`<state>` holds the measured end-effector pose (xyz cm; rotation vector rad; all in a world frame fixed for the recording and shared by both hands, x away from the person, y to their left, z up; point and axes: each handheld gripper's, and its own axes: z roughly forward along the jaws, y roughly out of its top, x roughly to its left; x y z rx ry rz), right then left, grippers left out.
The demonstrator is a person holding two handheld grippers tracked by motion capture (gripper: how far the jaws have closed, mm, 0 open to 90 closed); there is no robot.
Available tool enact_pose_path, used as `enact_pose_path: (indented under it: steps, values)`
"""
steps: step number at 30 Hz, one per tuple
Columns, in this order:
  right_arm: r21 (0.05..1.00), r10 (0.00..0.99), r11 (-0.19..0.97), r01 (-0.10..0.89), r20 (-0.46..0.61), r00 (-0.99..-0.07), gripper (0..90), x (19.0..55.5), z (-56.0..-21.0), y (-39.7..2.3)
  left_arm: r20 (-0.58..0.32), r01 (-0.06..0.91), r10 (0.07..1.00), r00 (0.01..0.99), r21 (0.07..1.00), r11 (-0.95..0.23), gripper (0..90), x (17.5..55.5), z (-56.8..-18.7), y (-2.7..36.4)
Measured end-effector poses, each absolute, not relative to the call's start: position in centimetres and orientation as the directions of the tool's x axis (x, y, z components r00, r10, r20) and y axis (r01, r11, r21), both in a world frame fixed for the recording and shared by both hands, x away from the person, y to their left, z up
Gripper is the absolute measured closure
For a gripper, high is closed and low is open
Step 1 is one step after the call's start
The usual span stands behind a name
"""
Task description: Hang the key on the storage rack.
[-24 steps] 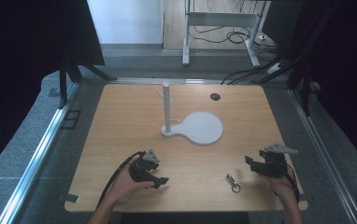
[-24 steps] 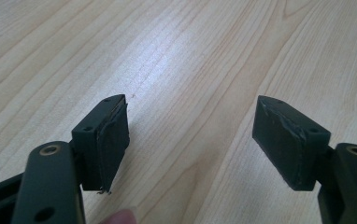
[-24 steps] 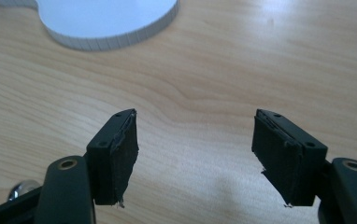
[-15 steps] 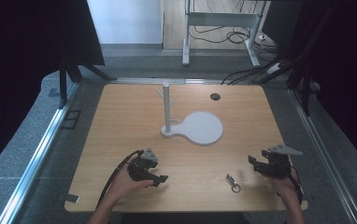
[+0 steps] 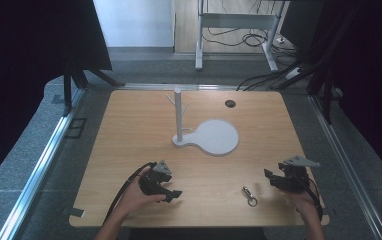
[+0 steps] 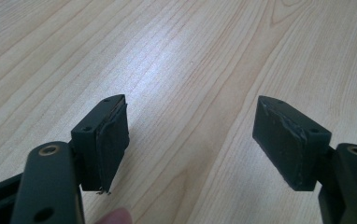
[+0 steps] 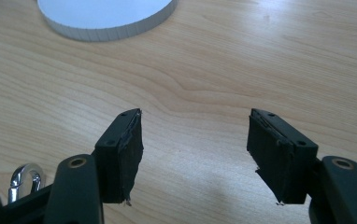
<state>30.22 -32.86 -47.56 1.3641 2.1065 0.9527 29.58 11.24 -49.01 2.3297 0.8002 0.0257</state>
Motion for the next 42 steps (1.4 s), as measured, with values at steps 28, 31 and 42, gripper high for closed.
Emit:
enact_pose_path:
  steps: [28,31,42]
  values:
    - [0.735,0.892,0.316,0.599,-0.015,-0.452,45.7,29.7,-46.5,-32.4,-0.176,0.537,0.553,0.814,0.593,-0.6,27.7,29.3,-49.0,11.0]
    - [0.742,0.889,0.293,0.603,0.021,-0.458,46.4,29.5,-46.1,-32.4,-0.176,0.539,0.556,0.812,0.592,-0.599,27.7,29.3,-48.9,11.1]
    - [0.678,0.869,0.331,0.656,0.053,-0.492,49.3,28.9,-44.2,-30.9,-0.183,0.543,0.57,0.801,0.623,-0.563,28.0,29.2,-48.0,12.1]
